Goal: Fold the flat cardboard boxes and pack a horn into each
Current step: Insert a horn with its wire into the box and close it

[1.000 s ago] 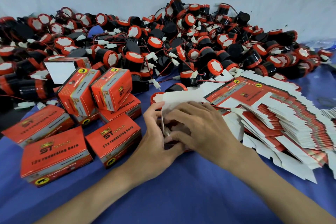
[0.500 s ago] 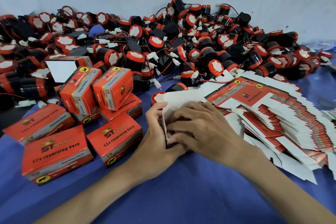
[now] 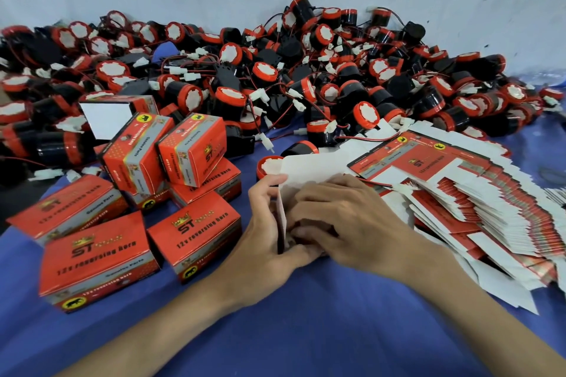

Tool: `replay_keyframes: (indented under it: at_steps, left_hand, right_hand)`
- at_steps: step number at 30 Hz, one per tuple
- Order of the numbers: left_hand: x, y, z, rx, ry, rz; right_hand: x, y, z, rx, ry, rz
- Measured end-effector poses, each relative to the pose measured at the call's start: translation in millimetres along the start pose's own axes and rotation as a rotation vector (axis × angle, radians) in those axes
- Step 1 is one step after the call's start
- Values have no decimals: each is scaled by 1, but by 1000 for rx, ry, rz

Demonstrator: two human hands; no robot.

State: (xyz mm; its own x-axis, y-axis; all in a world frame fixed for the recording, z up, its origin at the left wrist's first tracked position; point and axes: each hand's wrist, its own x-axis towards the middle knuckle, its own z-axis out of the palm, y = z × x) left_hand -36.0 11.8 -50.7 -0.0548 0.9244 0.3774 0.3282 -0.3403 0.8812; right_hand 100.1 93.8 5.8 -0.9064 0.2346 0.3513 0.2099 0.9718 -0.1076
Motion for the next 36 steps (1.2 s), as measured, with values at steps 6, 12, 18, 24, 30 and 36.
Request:
replay_keyframes:
  at_steps: [6,12,18,24,30,36]
  left_hand:
    - [25,2,5,-228,379,-95]
    - [3,0,4,-284,212,-59]
    - [2,2,-4,-279,138,-178]
    - [5,7,-4,-110,70,-187]
    - [4,13,-5,-101,114,-151]
    - [3,10,-5,152,146,-34]
  right_hand:
    - [1,-5,-3,13,-46,-13]
    - [0,-6,5,155,160,-81]
    - [-17,7,11,312,662,194]
    - [-29,7,20,744,486,283]
    - [-28,1,24,1177,463,437]
    - [-26,13,9,1101,320,463]
